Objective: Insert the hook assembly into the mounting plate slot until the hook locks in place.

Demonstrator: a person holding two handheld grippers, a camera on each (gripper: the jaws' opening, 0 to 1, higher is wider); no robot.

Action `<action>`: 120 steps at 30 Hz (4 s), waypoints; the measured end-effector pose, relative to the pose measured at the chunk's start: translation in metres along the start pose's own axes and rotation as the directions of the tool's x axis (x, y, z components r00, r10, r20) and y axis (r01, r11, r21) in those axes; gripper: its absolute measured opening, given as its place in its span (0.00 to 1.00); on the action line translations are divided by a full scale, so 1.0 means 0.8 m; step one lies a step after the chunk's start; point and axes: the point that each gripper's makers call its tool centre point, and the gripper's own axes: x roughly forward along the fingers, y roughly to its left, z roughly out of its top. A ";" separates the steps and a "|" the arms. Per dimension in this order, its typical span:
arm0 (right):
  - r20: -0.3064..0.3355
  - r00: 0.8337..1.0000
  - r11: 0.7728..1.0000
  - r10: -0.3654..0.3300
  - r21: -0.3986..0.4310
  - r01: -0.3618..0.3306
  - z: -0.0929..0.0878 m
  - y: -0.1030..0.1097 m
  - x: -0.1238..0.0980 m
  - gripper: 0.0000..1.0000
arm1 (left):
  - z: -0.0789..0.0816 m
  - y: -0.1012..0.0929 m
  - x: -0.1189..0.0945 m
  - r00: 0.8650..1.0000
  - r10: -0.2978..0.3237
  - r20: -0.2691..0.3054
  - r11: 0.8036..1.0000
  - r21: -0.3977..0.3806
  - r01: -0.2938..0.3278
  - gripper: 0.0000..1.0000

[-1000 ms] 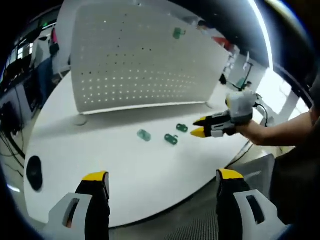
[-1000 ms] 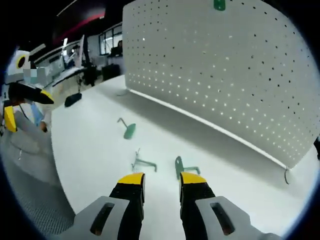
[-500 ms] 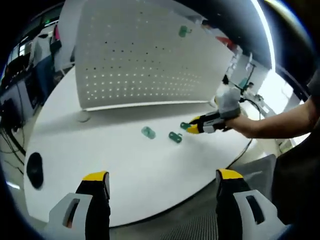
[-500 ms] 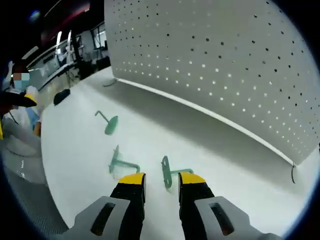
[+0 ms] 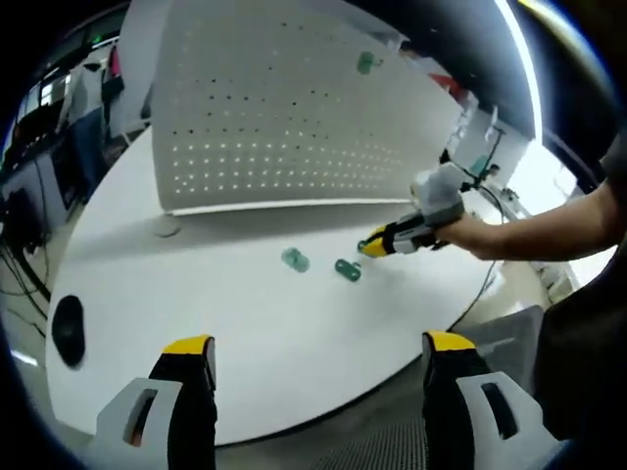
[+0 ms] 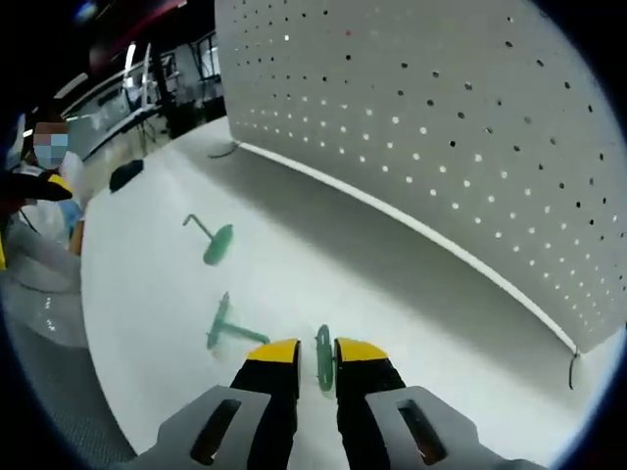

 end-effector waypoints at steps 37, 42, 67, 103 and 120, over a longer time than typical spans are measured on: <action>-0.145 0.978 0.986 0.150 0.088 -0.139 0.009 0.011 0.012 0.00 | -0.002 0.009 -0.011 1.000 0.017 0.023 0.999 -0.029 -0.017 0.87; -0.078 0.987 0.988 0.139 0.074 -0.134 0.026 0.013 -0.001 0.00 | -0.001 0.009 -0.009 1.000 0.015 0.021 0.999 -0.030 -0.015 0.87; 0.338 0.913 0.962 0.228 0.065 -0.265 0.153 0.105 -0.112 0.00 | 0.049 -0.024 0.007 0.997 -0.057 0.048 0.998 -0.003 0.057 0.83; 0.512 0.798 0.866 0.318 0.186 -0.464 0.196 0.226 -0.162 0.00 | 0.100 -0.048 0.023 0.986 -0.078 0.144 0.997 -0.003 0.080 0.53; 0.505 0.769 0.854 0.392 0.112 -0.509 0.201 0.245 -0.167 0.00 | 0.103 -0.046 0.013 0.990 -0.058 0.131 0.990 0.135 0.040 0.29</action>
